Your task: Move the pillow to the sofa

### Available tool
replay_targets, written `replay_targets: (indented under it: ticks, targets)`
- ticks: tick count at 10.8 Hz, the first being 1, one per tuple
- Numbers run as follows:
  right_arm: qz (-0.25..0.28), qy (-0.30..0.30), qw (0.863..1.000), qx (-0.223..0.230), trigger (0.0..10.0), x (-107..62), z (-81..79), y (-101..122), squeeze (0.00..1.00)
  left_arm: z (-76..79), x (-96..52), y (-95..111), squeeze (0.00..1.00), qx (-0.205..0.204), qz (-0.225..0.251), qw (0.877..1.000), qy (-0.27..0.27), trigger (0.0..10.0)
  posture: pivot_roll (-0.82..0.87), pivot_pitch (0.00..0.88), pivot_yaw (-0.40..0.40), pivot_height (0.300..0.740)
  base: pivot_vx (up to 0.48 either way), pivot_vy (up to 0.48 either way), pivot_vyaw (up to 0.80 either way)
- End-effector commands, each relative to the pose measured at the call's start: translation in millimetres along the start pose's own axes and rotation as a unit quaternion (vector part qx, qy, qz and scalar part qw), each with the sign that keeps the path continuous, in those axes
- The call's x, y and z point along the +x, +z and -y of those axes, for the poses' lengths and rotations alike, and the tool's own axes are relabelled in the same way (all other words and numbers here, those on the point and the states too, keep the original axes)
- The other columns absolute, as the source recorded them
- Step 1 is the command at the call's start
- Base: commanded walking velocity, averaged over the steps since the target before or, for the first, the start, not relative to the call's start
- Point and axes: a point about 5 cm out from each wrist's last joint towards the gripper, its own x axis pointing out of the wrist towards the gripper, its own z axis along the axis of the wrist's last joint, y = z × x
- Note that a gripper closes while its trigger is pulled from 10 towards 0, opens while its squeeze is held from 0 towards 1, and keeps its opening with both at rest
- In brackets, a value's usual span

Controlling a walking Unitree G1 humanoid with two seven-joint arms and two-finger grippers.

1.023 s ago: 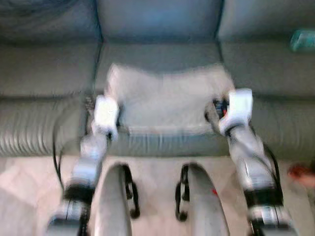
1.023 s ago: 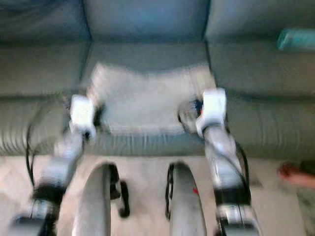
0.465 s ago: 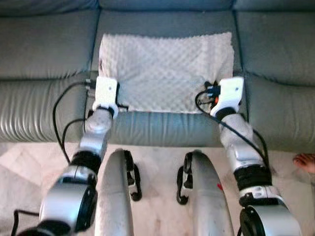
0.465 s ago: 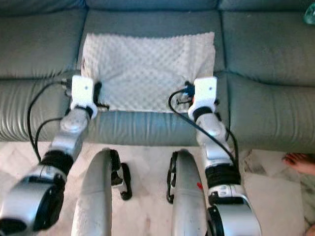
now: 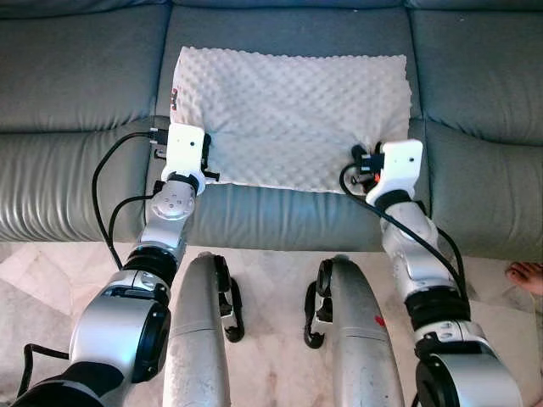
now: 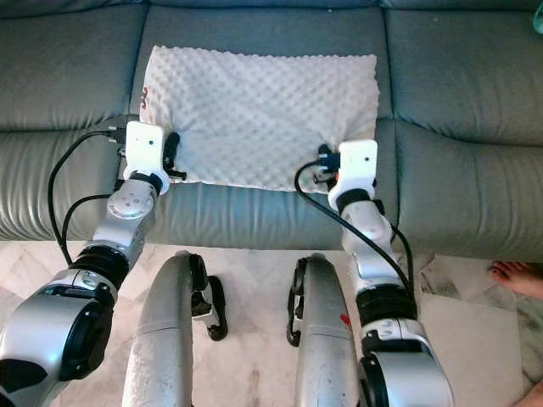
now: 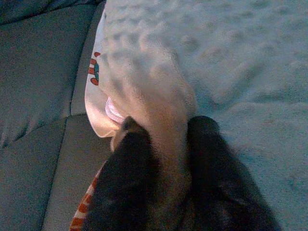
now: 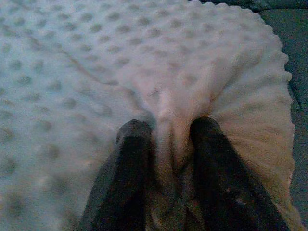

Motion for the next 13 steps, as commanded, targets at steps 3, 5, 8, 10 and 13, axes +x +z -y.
replay_targets:
  ticks: [3, 5, 8, 10, 13]
  targets:
    - [-0.029, 0.000, 1.000, 0.001, 10.0, -9.4, 0.4, -18.8, 1.00, -4.3, -6.8, -15.8, 1.00, 0.001, -0.018, 1.000, 0.003, 10.0, -0.03, 0.481, 0.040, 0.627, 0.000, 0.000, 0.00]
    - [-0.017, 0.006, 1.000, -0.005, 10.0, -7.9, 2.3, -13.2, 1.00, -7.0, -4.6, -11.4, 1.00, 0.002, -0.009, 1.000, 0.003, 10.0, -0.03, 0.431, 0.019, 0.627, 0.000, 0.000, 0.00]
    - [0.010, 0.032, 0.999, -0.009, 10.0, -5.6, -0.8, -1.1, 1.00, -19.1, -5.5, -10.5, 1.00, 0.003, 0.002, 1.000, 0.025, 10.0, -0.06, 0.351, 0.003, 0.627, 0.000, 0.000, 0.00]
    - [0.011, 0.053, 0.999, -0.003, 10.0, -17.9, -8.9, -5.0, 1.00, -37.7, -13.8, -12.7, 1.00, 0.021, 0.026, 0.999, 0.039, 10.0, -0.05, 0.274, 0.010, 0.627, 0.000, 0.000, 0.00]
    - [-0.026, 0.066, 0.997, 0.016, 10.0, -65.1, -19.4, -32.2, 1.00, -59.5, -47.0, -30.7, 1.00, 0.029, 0.044, 0.996, 0.075, 10.0, -0.05, 0.158, 0.002, 0.627, 0.000, 0.000, 0.00]
